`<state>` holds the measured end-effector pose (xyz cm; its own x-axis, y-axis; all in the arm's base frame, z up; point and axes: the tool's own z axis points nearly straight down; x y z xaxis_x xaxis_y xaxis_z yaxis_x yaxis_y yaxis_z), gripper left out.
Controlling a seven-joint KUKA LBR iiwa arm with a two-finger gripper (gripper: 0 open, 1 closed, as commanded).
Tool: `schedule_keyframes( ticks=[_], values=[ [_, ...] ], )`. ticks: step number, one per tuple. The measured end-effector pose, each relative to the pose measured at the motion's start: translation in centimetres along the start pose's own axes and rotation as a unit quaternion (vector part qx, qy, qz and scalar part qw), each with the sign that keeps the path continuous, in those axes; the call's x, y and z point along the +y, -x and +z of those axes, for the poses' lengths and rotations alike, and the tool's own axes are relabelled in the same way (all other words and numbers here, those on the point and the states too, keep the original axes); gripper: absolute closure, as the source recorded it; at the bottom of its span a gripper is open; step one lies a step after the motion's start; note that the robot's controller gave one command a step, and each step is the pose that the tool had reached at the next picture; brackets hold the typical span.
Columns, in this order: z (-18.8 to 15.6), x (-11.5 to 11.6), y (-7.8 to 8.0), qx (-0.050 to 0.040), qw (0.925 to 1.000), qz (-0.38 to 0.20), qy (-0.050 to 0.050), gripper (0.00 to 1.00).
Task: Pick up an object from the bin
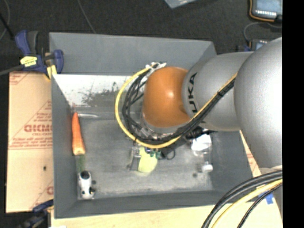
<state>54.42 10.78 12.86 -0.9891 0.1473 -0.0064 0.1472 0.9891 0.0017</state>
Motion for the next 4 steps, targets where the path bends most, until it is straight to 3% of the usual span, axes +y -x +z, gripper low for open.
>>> schedule_keyframes(
  ticks=[1, 2, 3, 4],
  values=[
    [2.2, -2.8, -0.2, -0.0005, 0.9998, 0.018, 0.001, 0.00],
    [2.9, -4.1, -0.2, 0.0012, 0.9986, -0.053, -0.001, 0.00],
    [3.7, -5.8, 0.5, -0.0006, 1.0000, -0.002, 0.002, 1.00],
    [3.7, -5.8, 0.5, -0.0006, 1.0000, -0.001, 0.002, 1.00]
  ],
)
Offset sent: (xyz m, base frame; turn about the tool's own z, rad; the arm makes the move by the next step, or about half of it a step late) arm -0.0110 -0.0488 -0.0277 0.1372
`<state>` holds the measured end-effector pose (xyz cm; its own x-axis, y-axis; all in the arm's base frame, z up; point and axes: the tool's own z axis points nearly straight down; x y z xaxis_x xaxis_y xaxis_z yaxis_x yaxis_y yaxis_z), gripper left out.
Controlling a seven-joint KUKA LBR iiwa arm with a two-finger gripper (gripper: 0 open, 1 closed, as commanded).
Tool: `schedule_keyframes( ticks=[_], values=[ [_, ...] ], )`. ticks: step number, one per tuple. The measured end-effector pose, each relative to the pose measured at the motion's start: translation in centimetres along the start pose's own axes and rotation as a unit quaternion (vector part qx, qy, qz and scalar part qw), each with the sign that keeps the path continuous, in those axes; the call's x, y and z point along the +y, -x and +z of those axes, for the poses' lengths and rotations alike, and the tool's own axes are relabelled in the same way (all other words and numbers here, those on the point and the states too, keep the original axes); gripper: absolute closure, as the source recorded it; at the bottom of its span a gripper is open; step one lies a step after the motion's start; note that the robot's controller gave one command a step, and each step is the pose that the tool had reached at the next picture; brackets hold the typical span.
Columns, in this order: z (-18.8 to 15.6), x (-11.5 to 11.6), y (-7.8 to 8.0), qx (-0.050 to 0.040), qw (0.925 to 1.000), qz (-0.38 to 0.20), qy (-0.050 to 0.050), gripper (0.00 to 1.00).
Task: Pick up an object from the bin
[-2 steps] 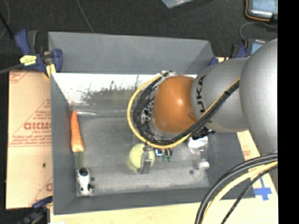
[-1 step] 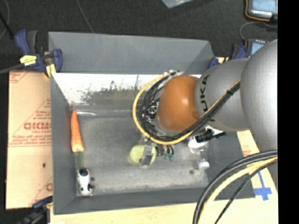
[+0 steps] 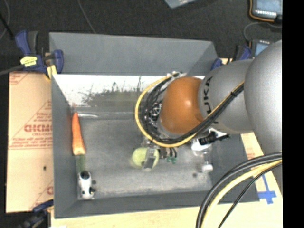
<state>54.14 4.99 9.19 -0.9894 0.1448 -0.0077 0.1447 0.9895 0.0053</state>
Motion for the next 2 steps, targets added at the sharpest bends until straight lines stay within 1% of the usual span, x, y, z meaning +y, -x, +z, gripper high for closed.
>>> schedule_keyframes(
  ticks=[1, 2],
  values=[
    [-3.9, 0.0, -0.1, 0.0034, 1.0000, 0.002, -0.001, 1.00],
    [-10.2, -0.3, 0.5, 0.0006, 0.9999, 0.014, 0.000, 1.00]
  ],
)
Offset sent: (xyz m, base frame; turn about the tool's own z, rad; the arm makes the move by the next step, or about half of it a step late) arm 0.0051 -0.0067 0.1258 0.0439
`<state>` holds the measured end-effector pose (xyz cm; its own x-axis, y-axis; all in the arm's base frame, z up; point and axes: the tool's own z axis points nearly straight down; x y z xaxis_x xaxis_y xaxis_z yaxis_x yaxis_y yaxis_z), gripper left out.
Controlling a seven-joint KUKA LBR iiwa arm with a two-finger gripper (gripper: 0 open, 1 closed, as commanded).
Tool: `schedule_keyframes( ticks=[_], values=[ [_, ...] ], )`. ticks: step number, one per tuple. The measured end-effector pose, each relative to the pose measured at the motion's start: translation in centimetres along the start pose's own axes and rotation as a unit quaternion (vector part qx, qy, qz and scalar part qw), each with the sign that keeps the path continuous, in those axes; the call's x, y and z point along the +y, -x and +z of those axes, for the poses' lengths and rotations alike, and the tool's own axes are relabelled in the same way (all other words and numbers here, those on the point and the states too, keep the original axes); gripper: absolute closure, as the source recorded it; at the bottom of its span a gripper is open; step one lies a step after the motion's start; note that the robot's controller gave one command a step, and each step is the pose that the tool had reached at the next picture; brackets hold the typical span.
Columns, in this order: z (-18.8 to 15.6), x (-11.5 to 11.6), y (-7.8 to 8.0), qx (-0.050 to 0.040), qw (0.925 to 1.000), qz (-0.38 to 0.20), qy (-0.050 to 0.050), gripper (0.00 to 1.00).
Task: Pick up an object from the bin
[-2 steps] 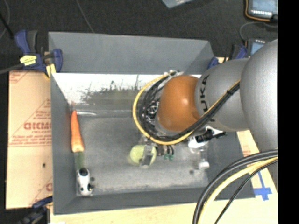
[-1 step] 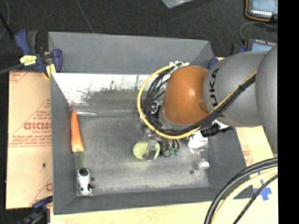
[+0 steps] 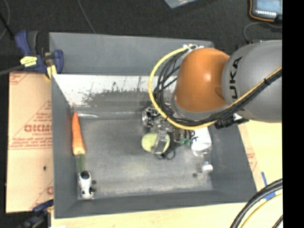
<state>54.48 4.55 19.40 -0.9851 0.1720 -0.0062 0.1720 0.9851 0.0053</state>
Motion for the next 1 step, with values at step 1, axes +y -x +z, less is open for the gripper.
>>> schedule_keyframes(
  ticks=[1],
  values=[
    [-6.01, 0.62, -0.59, 0.0017, 1.0000, -0.005, -0.001, 1.00]
  ],
)
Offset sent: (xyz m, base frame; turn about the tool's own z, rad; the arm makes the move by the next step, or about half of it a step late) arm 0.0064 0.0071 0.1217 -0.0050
